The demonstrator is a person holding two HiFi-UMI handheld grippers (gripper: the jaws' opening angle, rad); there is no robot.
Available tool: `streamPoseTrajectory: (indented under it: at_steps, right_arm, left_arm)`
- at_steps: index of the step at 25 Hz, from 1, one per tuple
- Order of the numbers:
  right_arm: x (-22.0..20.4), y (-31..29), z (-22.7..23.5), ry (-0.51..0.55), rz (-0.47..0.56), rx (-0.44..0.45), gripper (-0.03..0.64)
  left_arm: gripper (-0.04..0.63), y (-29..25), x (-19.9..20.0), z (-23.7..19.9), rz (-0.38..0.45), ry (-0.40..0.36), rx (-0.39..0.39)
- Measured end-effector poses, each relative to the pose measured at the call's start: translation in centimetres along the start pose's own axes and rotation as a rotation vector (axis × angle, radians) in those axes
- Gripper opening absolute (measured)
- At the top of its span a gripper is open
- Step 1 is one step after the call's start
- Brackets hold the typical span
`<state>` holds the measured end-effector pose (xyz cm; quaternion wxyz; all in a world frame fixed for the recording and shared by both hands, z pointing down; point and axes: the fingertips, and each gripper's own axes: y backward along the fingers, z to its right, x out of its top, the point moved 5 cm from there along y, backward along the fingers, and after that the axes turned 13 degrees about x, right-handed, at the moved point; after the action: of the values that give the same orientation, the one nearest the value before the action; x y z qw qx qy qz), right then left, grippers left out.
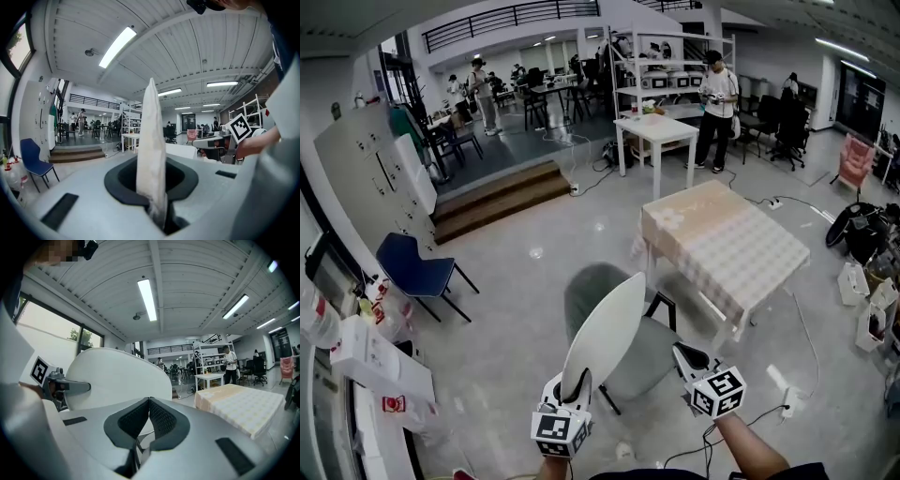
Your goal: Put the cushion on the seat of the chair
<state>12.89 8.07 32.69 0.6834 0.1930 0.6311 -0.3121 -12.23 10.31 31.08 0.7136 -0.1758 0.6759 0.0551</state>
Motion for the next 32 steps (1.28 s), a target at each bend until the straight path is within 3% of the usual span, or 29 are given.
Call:
streamPoseTrajectory:
  at_steps: [18, 32]
  right_arm:
    - [0.7, -8.8, 3.4, -0.002, -0.033, -0.028, 0.018]
    - [0.5, -9.9, 3.1, 0.014, -0.045, -0.047, 0.018]
  left_arm:
    - [0.060, -8.4, 0.1, -6.3, -0.004, 0.003, -0.028]
    - [0.060, -9.3, -1.0, -7.2, 0.001, 0.036, -0.056]
